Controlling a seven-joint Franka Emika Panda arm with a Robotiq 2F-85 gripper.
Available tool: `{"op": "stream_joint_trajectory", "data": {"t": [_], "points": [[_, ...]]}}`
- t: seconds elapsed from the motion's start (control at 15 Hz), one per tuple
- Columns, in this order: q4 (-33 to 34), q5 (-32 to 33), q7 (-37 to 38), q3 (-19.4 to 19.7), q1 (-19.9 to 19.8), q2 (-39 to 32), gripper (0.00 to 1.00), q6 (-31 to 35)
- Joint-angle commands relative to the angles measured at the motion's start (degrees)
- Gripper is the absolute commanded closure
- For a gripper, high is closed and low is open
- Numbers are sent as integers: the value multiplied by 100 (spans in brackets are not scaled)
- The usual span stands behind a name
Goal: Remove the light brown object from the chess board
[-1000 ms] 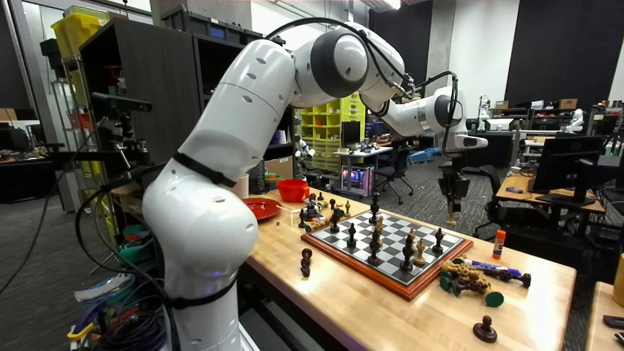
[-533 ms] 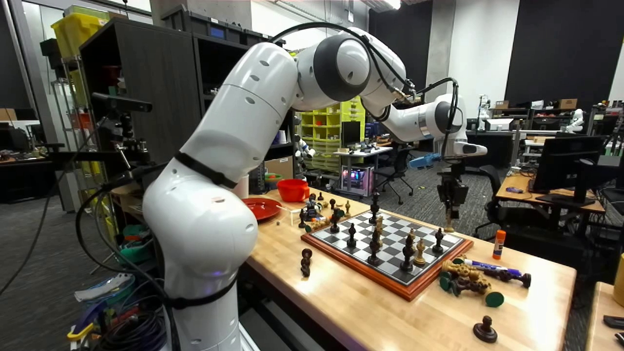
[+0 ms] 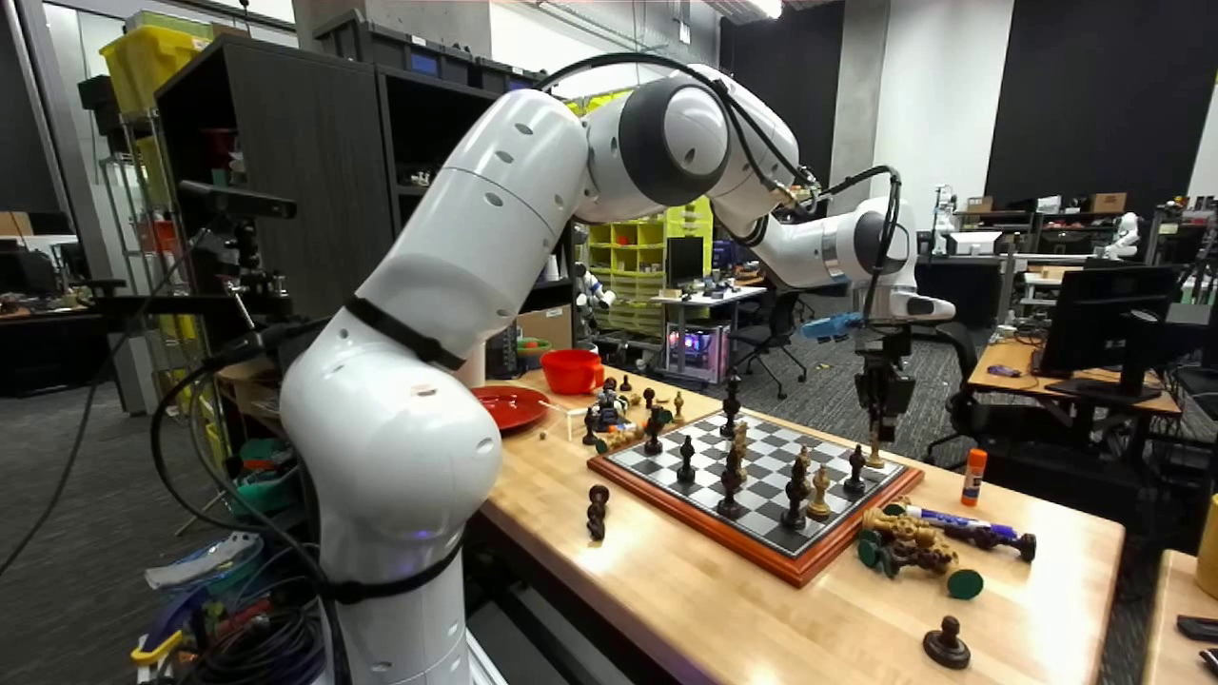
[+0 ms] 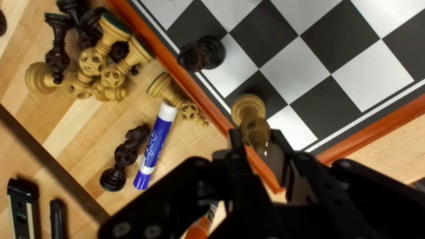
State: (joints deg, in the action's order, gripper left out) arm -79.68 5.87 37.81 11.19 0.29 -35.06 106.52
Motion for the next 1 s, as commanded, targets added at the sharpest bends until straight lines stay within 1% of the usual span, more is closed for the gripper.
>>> {"op": "stream_joint_trajectory", "data": {"t": [0.0,0.27,0.93], "points": [[22,-205,37,-90,-114,11,94,-128],[35,-344,39,-83,-160,-20,94,-69],[93,-465,-5,-94,-244,-115,94,-16]]}}
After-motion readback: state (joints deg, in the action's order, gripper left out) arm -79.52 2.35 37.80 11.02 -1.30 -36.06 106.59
